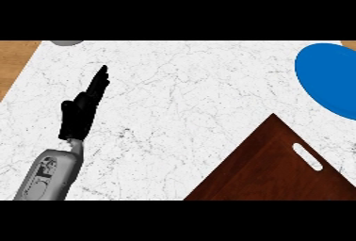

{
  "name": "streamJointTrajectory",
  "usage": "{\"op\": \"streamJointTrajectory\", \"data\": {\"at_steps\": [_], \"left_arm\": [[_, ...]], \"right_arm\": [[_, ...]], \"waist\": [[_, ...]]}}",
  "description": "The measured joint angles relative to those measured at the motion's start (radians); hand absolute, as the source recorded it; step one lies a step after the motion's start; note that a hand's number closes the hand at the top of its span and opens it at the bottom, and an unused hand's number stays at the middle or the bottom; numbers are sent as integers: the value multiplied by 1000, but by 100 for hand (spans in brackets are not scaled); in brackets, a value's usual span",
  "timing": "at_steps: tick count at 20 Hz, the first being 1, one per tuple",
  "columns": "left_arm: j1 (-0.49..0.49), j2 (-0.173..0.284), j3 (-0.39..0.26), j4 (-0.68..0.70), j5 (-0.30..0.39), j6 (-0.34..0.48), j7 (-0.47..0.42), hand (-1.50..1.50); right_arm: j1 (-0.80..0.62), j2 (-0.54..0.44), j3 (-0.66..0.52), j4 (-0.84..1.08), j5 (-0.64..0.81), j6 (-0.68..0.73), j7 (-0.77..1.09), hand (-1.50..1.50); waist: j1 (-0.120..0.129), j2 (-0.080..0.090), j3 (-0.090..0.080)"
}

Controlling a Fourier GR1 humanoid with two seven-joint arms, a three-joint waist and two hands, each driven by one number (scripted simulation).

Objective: Pick the cupcake from the tray and place it in the plate

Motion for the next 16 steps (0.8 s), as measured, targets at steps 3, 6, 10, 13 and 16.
{"op": "streamJointTrajectory", "data": {"at_steps": [3, 6, 10, 13, 16], "left_arm": [[-11, -1, 6, 6, -2, -2, 7, 0], [-14, -1, 7, -1, -1, -7, 11, 0], [-15, -5, 6, -3, -3, -11, 12, 0], [-19, -8, 8, 11, -7, -11, 3, 0], [-24, -4, 15, 19, -7, -16, -5, 0]], "right_arm": [[-71, 35, 44, 52, 59, -32, 25, 150], [-99, 72, 90, 98, 126, -103, 46, 150], [-142, 121, 123, 174, 179, -144, 95, -150], [-170, 159, 121, 230, 184, -134, 134, -150], [-187, 194, 102, 270, 170, -127, 151, -150]], "waist": [[1, 2, 0], [8, 5, 0], [14, 9, 1], [15, 13, 1], [16, 15, 2]]}}
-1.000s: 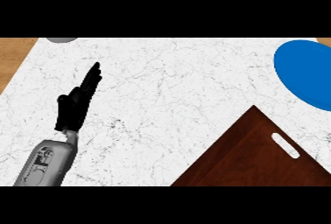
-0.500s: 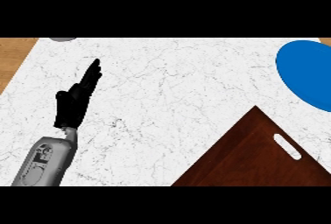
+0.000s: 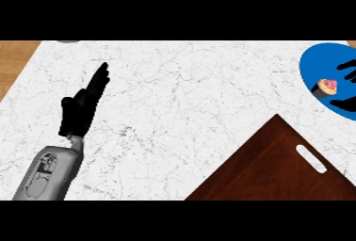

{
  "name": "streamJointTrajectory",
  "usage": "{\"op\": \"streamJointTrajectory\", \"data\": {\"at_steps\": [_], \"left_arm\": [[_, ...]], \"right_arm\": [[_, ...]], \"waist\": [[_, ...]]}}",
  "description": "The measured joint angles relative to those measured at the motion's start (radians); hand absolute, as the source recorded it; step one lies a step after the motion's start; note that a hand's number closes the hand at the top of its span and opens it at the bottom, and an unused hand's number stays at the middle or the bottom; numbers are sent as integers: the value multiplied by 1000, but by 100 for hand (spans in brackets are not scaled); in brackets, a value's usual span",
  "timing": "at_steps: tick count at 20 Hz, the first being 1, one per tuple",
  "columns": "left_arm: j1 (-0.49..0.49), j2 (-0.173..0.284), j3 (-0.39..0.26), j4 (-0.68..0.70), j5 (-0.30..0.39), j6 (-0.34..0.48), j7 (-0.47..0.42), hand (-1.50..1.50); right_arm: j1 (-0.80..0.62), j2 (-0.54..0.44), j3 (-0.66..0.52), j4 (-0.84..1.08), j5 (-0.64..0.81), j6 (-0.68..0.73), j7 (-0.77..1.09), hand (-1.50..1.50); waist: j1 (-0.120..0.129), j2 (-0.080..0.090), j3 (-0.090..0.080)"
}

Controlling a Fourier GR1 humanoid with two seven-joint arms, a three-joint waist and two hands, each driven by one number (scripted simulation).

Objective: Pick the cupcake from the tray and place it in the plate

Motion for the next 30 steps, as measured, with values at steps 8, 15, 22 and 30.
{"op": "streamJointTrajectory", "data": {"at_steps": [8, 15, 22, 30], "left_arm": [[7, -8, -1, 5, -9, 1, -11, 0], [17, 1, 18, 14, -5, -1, -28, 0], [23, -4, 22, 7, -2, -3, -20, 0], [39, 3, 31, -10, -3, -3, -20, 0]], "right_arm": [[-33, 33, -105, 39, -101, 64, -55, -150], [-29, -56, -270, 59, -262, 135, -81, -150], [53, -180, -384, 80, -370, 195, -90, -150], [174, -288, -428, 82, -413, 326, -128, -150]], "waist": [[-8, 0, 2], [-25, -3, 1], [-36, -2, 3], [-35, -3, 5]]}}
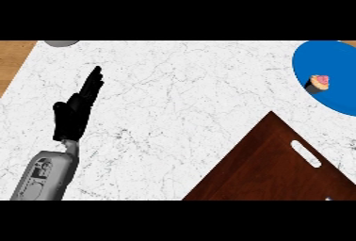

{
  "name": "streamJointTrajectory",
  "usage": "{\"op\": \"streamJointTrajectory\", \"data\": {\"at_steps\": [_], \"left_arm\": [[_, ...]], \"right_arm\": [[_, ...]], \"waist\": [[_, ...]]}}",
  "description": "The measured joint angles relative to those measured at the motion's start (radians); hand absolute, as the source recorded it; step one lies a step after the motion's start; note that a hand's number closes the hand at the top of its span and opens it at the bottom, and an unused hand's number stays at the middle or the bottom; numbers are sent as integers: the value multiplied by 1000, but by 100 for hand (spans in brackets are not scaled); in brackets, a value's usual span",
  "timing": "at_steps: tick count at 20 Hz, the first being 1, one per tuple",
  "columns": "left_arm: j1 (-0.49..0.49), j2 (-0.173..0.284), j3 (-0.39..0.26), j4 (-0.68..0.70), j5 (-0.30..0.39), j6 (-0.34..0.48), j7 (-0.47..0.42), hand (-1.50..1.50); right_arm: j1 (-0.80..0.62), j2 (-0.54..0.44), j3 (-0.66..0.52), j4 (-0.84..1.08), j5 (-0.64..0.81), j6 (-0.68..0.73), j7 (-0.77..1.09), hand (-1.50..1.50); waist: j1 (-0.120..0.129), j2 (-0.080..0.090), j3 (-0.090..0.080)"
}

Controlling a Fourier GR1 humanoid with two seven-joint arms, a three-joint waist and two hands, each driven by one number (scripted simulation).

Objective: Pick the cupcake from the tray and place it in the plate

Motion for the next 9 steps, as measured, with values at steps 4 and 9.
{"op": "streamJointTrajectory", "data": {"at_steps": [4, 9], "left_arm": [[-7, 3, 3, -8, 4, -7, 7, 0], [0, -2, -1, -13, 3, -8, 5, 0]], "right_arm": [[45, -27, -10, -3, -9, 38, -21, -150], [91, -45, -23, -6, -20, 75, -47, -150]], "waist": [[2, 1, 2], [4, 2, 4]]}}
